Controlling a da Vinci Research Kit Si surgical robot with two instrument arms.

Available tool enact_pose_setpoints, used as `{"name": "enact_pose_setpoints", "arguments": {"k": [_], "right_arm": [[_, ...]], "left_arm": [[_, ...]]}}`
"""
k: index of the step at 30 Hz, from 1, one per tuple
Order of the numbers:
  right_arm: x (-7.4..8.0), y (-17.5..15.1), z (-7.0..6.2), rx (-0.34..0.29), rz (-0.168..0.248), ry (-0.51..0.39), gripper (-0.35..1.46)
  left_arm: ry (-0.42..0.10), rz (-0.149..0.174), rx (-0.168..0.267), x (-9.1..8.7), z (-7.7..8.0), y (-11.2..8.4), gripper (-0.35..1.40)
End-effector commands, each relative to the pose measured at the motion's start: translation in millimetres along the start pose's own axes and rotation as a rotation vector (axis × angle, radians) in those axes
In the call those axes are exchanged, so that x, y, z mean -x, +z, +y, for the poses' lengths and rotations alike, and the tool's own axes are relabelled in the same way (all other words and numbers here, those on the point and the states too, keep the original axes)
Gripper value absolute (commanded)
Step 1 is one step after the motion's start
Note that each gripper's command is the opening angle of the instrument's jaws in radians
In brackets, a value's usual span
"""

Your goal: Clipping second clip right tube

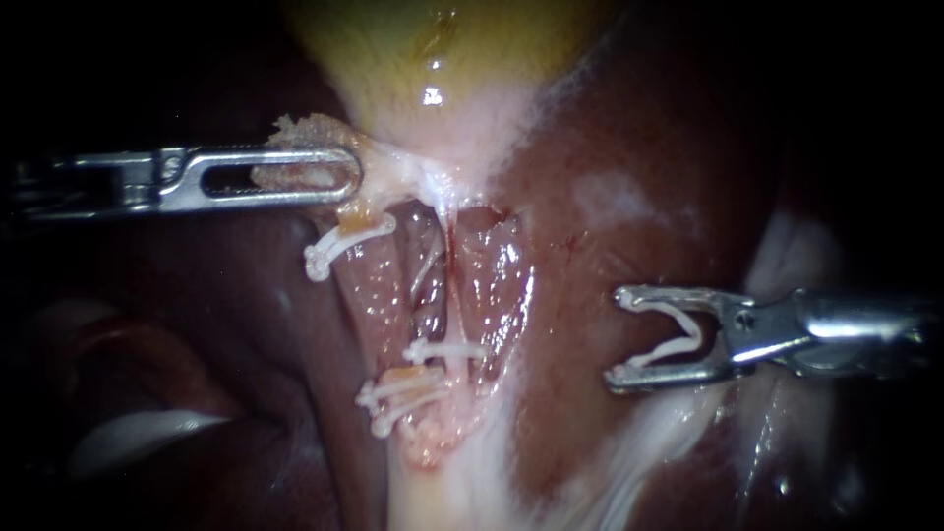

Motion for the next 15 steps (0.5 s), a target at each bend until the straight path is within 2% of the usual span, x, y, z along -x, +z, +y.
{"name": "enact_pose_setpoints", "arguments": {"k": [1, 8, 15], "right_arm": [[-0.1, 0.4, 0.0, 0.000, 0.000, -0.005, 0.49], [-1.4, 3.5, 0.2, -0.004, 0.010, 0.062, 0.49], [-2.0, 6.3, 0.8, -0.008, 0.017, 0.113, 0.49]], "left_arm": [[0.000, 0.000, 0.000, 0.0, 0.0, 0.1, -0.35], [0.000, 0.000, 0.001, -0.1, 0.0, 0.1, -0.35], [0.001, -0.001, 0.001, -0.1, 0.0, 0.1, -0.35]]}}
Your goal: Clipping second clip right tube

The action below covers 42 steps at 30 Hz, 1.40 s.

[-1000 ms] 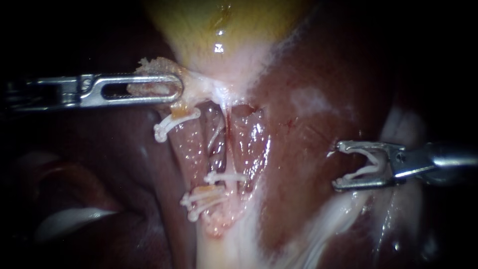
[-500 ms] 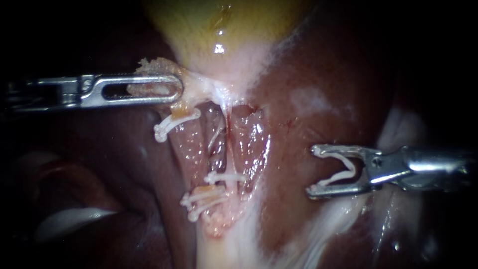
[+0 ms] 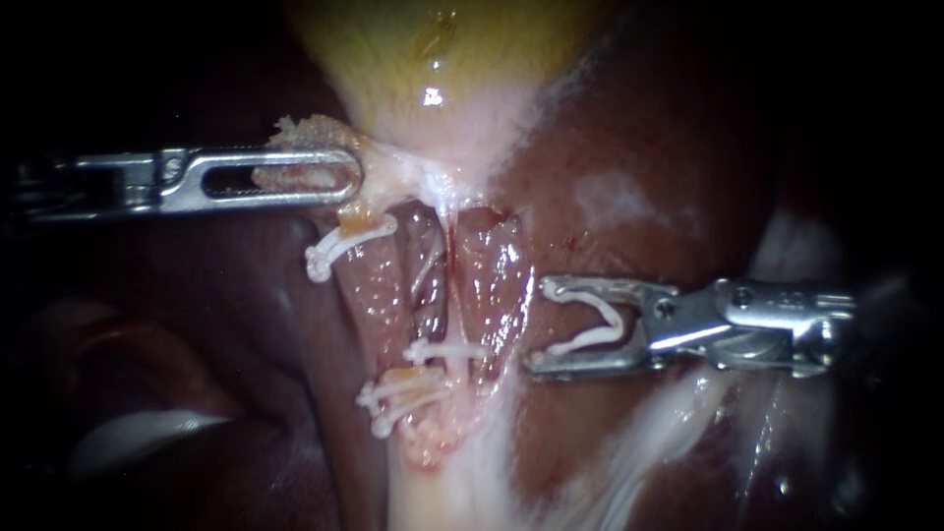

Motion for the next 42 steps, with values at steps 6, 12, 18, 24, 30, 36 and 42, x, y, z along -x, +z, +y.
{"name": "enact_pose_setpoints", "arguments": {"k": [6, 12, 18, 24, 30, 36, 42], "right_arm": [[0.3, 2.4, 0.7, -0.005, 0.005, 0.037, 0.49], [0.7, 4.7, 1.2, -0.013, 0.009, 0.071, 0.49], [0.6, 7.0, 1.3, -0.031, 0.013, 0.093, 0.49], [0.1, 8.4, 1.4, -0.038, 0.015, 0.102, 0.49], [-0.1, 9.1, 1.4, -0.058, 0.025, 0.121, 0.49], [0.0, 9.3, 1.3, -0.106, 0.059, 0.171, 0.49], [0.4, 9.6, 1.1, -0.156, 0.075, 0.218, 0.49]], "left_arm": [[0.000, 0.000, 0.000, 0.0, 0.0, 0.0, -0.35], [0.000, -0.001, 0.001, -0.1, -0.1, 0.0, -0.35], [0.000, -0.001, 0.001, -0.1, -0.1, 0.0, -0.35], [0.000, -0.001, 0.001, -0.1, -0.2, -0.1, -0.35], [0.000, -0.001, 0.001, -0.1, -0.2, -0.1, -0.35], [0.000, -0.001, 0.001, -0.1, -0.2, -0.1, -0.35], [0.000, -0.001, 0.001, -0.1, -0.2, -0.1, -0.35]]}}
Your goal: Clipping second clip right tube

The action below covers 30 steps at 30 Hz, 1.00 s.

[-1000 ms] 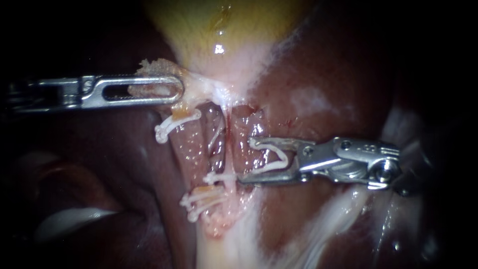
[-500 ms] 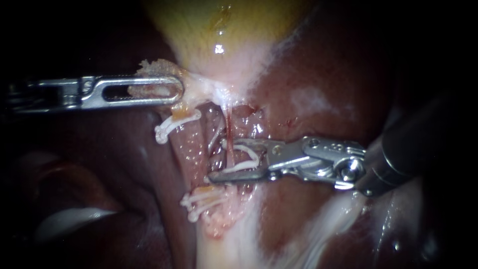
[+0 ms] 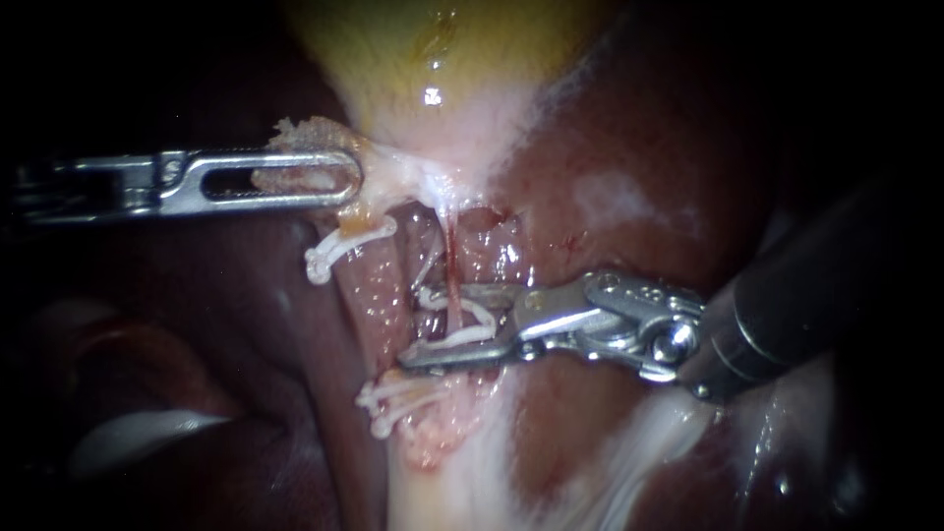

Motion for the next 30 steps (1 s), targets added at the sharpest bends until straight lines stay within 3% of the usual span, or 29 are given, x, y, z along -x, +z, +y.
{"name": "enact_pose_setpoints", "arguments": {"k": [1, 18, 30], "right_arm": [[0.1, 0.1, 0.0, -0.004, 0.002, 0.006, 0.49], [0.2, 0.3, -0.1, -0.019, 0.011, 0.023, 0.49], [0.0, 0.1, -1.3, -0.125, 0.067, 0.079, 0.49]], "left_arm": [[0.000, 0.000, 0.000, 0.0, 0.0, 0.0, -0.35], [0.000, 0.000, 0.000, 0.0, 0.0, 0.0, -0.35], [0.000, 0.000, 0.000, 0.0, 0.0, 0.0, -0.35]]}}
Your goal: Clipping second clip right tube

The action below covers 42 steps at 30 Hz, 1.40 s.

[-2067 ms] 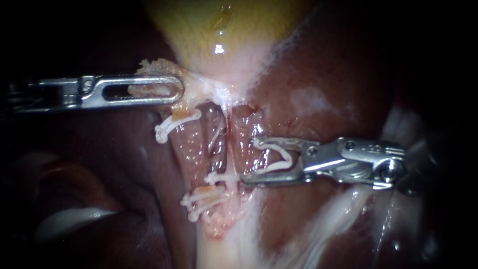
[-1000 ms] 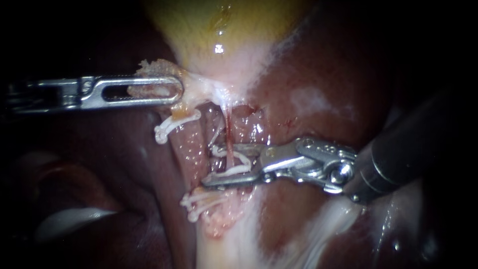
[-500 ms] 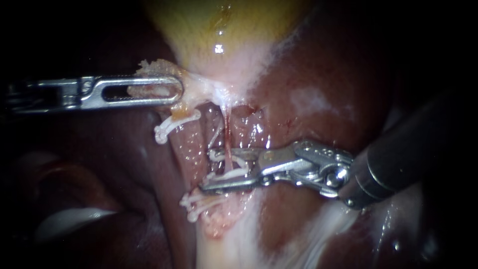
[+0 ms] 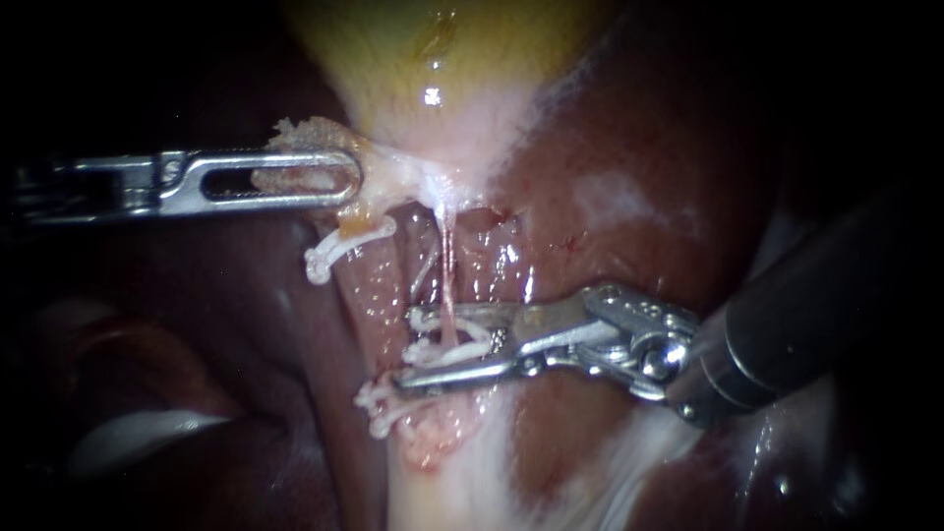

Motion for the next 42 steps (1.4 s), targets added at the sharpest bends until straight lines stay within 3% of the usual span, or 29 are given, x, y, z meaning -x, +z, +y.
{"name": "enact_pose_setpoints", "arguments": {"k": [1, 5, 26, 32, 37, 42], "right_arm": [[0.0, 0.0, -0.2, -0.014, 0.011, 0.007, 0.49], [-0.3, 0.0, -0.6, -0.057, 0.041, 0.035, 0.49], [-0.5, -0.2, -1.0, -0.073, 0.036, 0.040, 0.41], [-0.5, -0.6, -1.0, -0.074, 0.035, 0.087, 0.23], [-0.3, -1.1, -1.0, -0.087, 0.030, 0.108, -0.35], [-0.2, -1.5, -0.9, -0.068, 0.011, 0.121, -0.35]], "left_arm": [[0.000, 0.000, 0.000, 0.0, 0.0, 0.0, -0.35], [0.000, 0.000, 0.000, 0.0, 0.0, 0.0, -0.35], [0.000, 0.000, 0.000, 0.0, 0.0, 0.0, -0.35], [0.000, 0.000, 0.000, -0.1, 0.0, 0.0, -0.35], [0.000, 0.000, 0.000, -0.1, 0.0, 0.0, -0.35], [0.000, 0.000, 0.000, -0.1, 0.0, 0.0, -0.35]]}}
